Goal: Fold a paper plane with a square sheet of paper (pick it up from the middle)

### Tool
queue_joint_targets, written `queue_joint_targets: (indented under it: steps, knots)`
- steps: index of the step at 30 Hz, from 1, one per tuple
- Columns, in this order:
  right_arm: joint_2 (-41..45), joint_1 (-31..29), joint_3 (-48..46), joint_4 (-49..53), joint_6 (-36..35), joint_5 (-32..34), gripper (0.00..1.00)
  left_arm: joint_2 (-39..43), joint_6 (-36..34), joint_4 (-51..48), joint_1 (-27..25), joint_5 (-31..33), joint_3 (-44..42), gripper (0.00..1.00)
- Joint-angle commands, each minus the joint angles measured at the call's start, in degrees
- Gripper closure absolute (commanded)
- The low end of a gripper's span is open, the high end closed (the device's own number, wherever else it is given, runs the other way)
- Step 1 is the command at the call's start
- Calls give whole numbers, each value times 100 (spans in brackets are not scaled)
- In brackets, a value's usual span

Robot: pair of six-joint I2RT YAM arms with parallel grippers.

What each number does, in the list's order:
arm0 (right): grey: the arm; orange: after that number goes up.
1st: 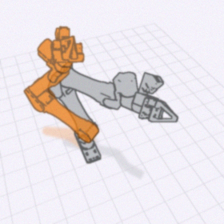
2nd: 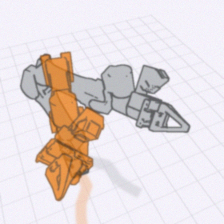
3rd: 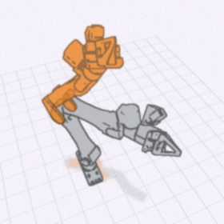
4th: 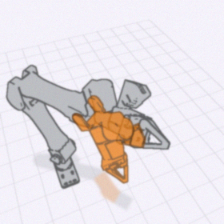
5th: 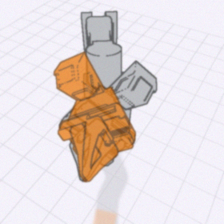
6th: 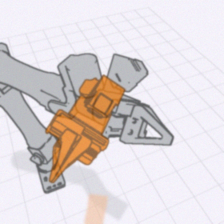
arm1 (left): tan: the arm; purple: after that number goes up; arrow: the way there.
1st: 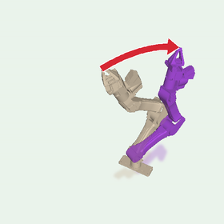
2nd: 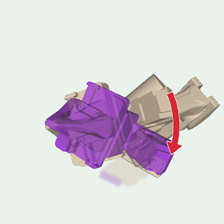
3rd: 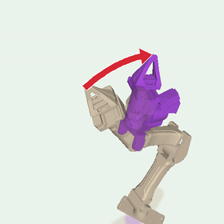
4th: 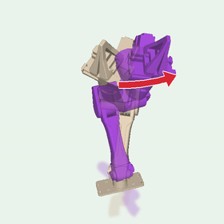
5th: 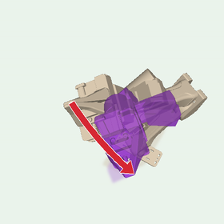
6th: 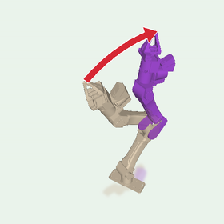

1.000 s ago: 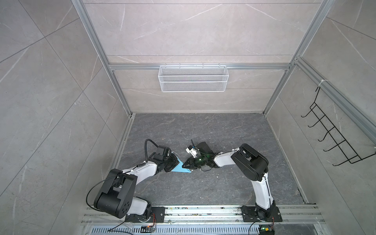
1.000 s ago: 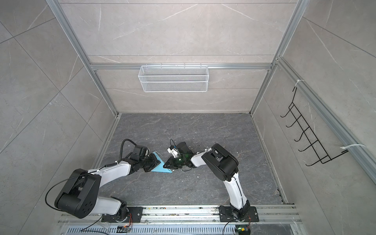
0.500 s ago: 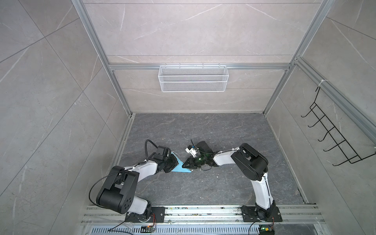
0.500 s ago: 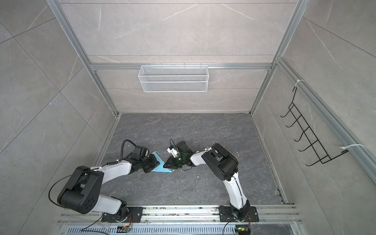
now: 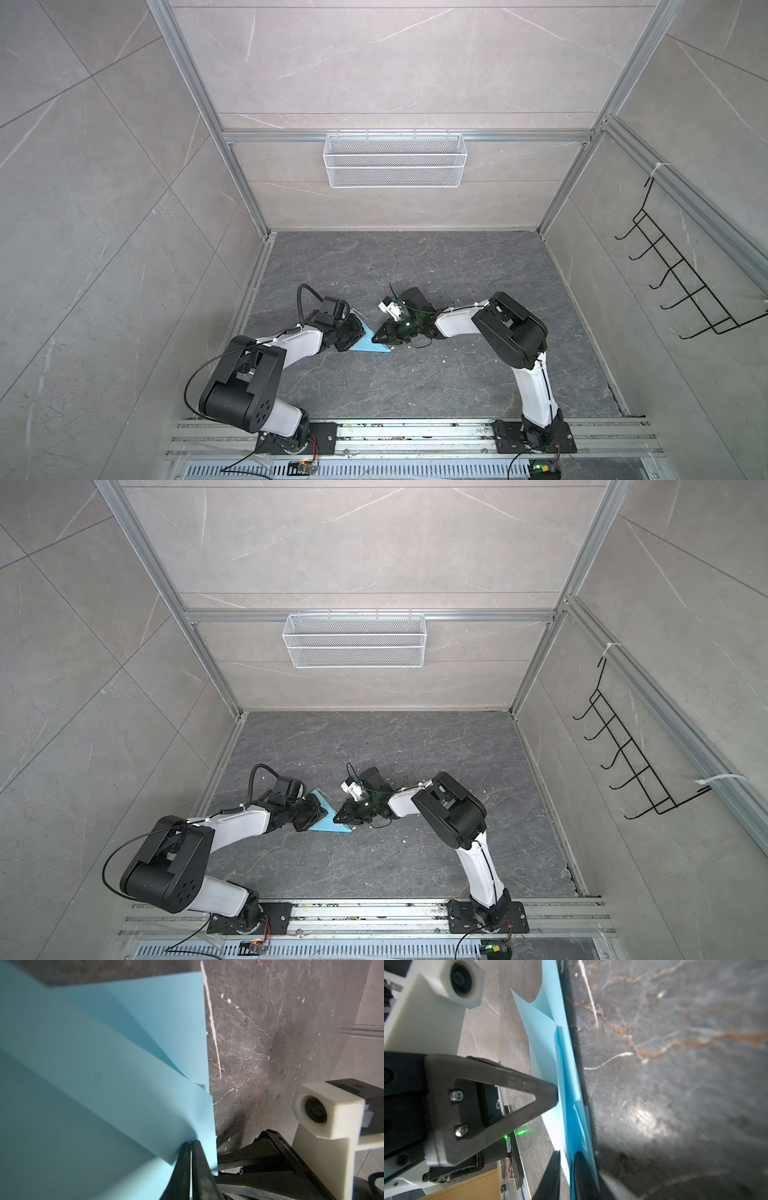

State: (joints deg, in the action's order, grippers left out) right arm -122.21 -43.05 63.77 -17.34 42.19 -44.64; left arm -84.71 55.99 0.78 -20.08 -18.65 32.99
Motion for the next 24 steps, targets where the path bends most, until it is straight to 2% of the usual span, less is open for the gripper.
queue_joint_targets:
  steps: [1,7,11,24]
  knots:
    - [-325,24,-52,670,-148,439,82,-94,-185,157,39,-143,177,90]
    - [-330,26,-108,614,-133,430,83,-107,-210,237,39,-181,180,90]
    - [-336,46,-171,486,-100,395,79,-140,-237,257,39,-187,182,90]
    - [-363,60,-165,626,-119,483,86,-274,-270,331,39,-203,183,90]
